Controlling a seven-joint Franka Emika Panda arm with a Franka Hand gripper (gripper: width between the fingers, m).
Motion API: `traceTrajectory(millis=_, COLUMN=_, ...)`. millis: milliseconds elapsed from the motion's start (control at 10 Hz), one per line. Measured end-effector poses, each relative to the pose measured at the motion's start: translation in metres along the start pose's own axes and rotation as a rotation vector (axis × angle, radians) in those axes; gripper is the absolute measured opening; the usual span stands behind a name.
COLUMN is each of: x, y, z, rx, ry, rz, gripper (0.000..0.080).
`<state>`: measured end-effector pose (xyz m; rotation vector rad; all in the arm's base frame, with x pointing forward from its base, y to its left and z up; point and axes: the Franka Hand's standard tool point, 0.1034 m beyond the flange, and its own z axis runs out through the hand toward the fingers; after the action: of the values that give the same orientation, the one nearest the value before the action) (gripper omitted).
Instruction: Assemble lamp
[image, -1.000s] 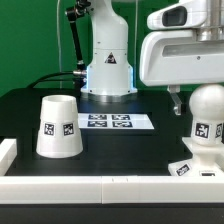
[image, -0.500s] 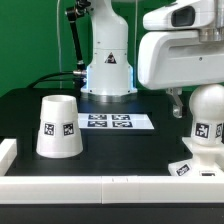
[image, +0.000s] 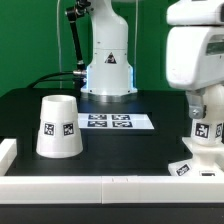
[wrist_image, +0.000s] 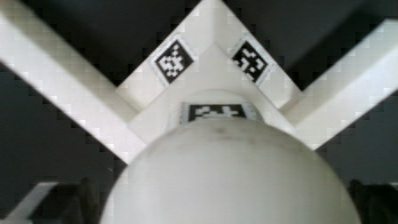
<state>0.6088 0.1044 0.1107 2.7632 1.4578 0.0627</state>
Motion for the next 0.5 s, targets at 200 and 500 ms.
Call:
traceTrajectory(millis=200, x=0.001, y=0.0011, z=-0.0011, rx=-0.023, ry=-0.026, rz=-0.22, gripper=0.0698)
traceTrajectory(millis=500, x=0.0051, y=0.0014, z=-0.0032, rx=-0.051, ry=-0.058, rz=-0.435, gripper=0.0698)
